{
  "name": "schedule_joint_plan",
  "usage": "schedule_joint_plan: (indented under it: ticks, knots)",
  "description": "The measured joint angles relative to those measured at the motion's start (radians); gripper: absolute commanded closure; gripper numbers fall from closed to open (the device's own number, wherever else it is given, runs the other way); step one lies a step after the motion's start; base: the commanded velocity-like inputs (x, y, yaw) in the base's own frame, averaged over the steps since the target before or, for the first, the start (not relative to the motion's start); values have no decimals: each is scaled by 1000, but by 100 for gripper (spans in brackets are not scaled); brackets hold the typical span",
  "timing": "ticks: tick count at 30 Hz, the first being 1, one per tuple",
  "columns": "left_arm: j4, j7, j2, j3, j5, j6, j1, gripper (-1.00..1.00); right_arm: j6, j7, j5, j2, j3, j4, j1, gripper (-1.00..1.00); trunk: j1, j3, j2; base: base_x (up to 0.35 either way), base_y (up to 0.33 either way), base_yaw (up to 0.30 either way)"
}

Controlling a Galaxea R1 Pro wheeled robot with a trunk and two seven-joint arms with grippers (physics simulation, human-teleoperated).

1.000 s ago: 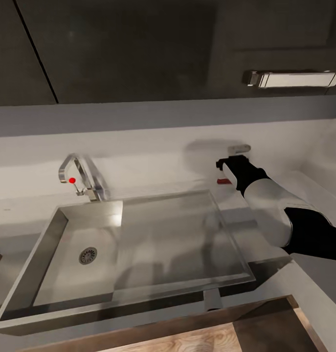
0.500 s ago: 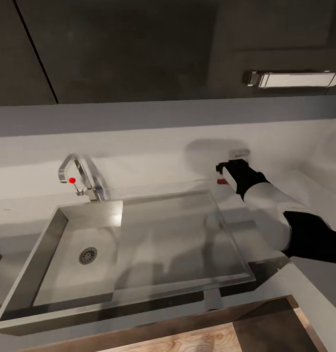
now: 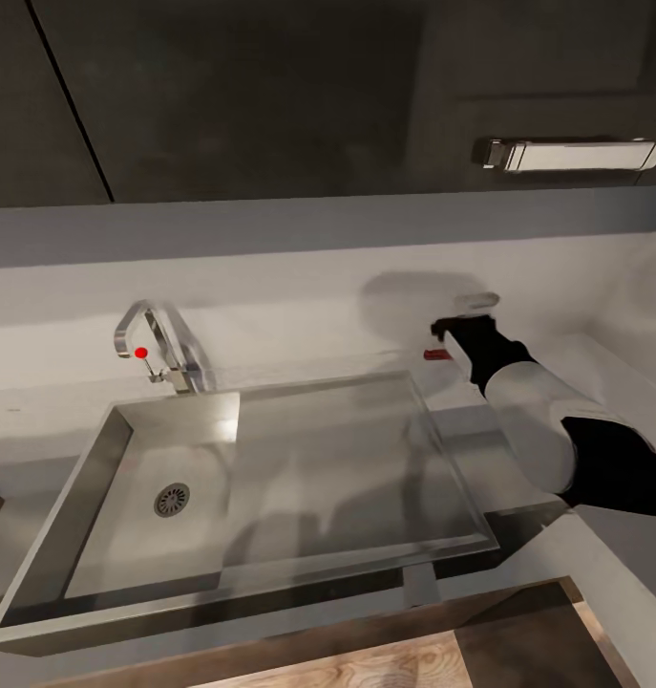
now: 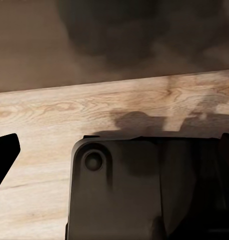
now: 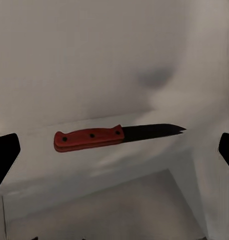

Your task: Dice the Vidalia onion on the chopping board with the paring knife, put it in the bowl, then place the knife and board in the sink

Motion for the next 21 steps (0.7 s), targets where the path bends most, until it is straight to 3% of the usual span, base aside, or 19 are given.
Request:
schedule_joint_plan:
  ticks: [7,16,21]
  knots:
    - [20,1,0,0,1,1,0,-100,-54,2,-2,0,2,14,1,-100,0,0,0,0,0,0]
    - [52,2,0,2,1,2,1,-100,-67,5,-7,5,4,88,6,-100,0,0,0,0,0,0]
    - [56,2,0,2,1,2,2,-100,-212,16,-5,3,3,173,14,-100,0,0,0,45,0,0]
